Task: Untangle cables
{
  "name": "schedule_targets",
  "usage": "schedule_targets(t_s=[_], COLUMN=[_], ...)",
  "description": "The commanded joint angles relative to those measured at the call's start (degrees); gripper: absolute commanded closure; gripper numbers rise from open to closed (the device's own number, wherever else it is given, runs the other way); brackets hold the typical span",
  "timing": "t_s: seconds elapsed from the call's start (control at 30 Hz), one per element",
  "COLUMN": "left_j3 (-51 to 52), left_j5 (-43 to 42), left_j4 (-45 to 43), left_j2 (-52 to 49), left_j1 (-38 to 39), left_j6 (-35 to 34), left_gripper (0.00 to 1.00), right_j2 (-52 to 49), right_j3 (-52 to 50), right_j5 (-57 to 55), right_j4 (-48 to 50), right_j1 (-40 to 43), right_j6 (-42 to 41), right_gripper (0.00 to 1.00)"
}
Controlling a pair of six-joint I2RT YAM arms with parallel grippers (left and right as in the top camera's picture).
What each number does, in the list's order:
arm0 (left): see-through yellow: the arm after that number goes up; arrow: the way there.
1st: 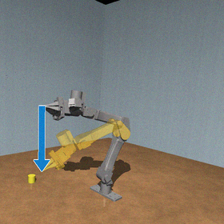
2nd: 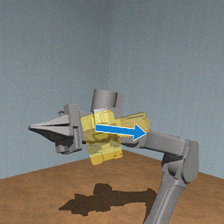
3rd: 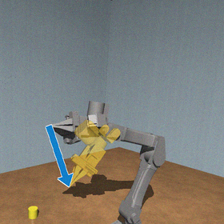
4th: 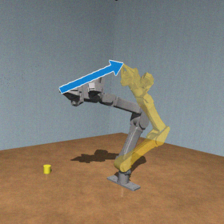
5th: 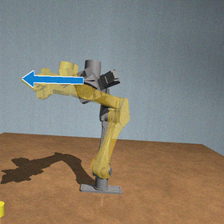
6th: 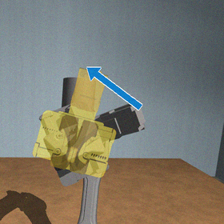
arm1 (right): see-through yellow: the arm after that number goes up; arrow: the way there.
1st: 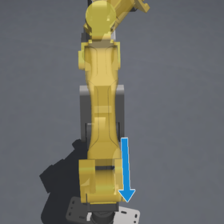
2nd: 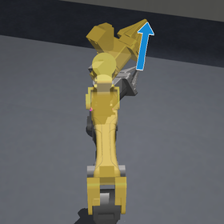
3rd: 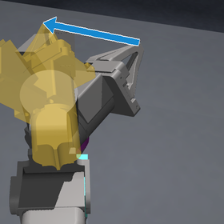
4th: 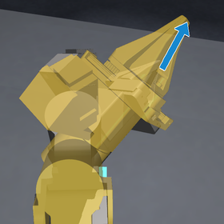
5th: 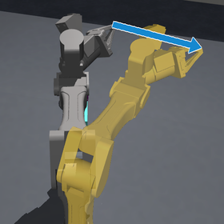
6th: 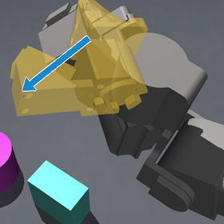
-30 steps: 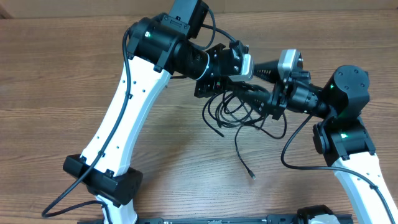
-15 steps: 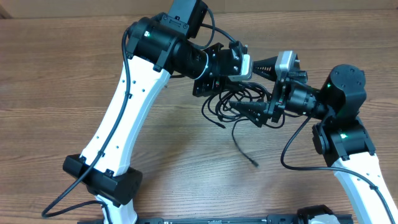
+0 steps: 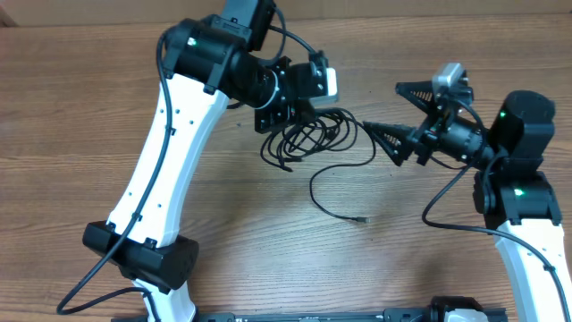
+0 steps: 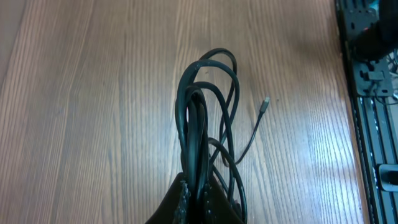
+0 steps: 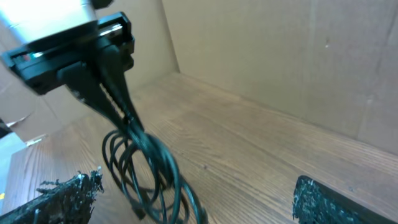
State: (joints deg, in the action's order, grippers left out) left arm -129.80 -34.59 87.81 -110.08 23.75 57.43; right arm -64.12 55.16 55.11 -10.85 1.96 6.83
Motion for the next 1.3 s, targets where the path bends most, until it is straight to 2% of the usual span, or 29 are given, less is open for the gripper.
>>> schedule_targets(t_s=[0.0,0.07,0.13,0.3,0.4,0.5,0.63,0.9,1.03,1.1,1.13,1.27], left_j3=[-0.5,-0.5,-0.5,-0.5,-0.5,-0.5,-0.5,-0.5,-0.5,-0.5,-0.5,-0.5], left_j5=[-1.0,-2.8,-3.7,-5.7,-6.0,-7.6,-11.2,-13.7,-13.2,-13.0,-13.0,-13.0], left_j4=[0.0,0.0,0.2,4.3,5.0,4.9,3.7,3.0,3.0,3.0,3.0,2.9], left_j2=[1.4,1.4,1.4,1.4,1.4,1.4,1.4,1.4,1.4,1.4,1.4,1.4], left_j1=[-0.9,-0.8,-0.8,-0.8,-0.8,-0.8,-0.8,-0.5,-0.5,-0.5,-0.5,-0.5], left_j6=[-1.7,-1.7,-1.0,7.6,11.5,14.2,17.2,17.4,17.4,17.4,17.4,17.4], left_gripper=[0.96,0.96,0.96,0.96,0.96,0.96,0.96,0.96,0.96,0.96,0.96,0.96], right_j2=[0.6,0.6,0.6,0.6,0.6,0.6,0.5,-0.8,-2.4,-2.8,-2.9,-2.9], right_j3=[0.4,0.4,0.4,0.4,0.4,0.4,0.4,0.4,0.4,0.4,0.4,0.4], right_j5=[5.4,4.7,3.6,2.4,2.4,2.4,3.6,4.1,4.1,4.1,4.1,4.2], right_j4=[-2.1,-4.6,-5.0,-4.5,-4.5,-4.7,-4.8,-5.1,-5.8,-6.3,-6.4,-6.4], right_j1=[0.8,0.8,0.8,0.8,0.8,0.7,-0.2,-6.4,-8.0,-8.1,-8.1,-8.1], right_j6=[6.2,10.0,10.2,10.2,10.1,7.5,-5.5,-5.8,-5.8,-5.8,-5.8,-5.8], right_gripper=[0.0,0.01,0.03,0.08,0.22,0.29,0.29,0.37,0.55,0.75,0.81,0.92])
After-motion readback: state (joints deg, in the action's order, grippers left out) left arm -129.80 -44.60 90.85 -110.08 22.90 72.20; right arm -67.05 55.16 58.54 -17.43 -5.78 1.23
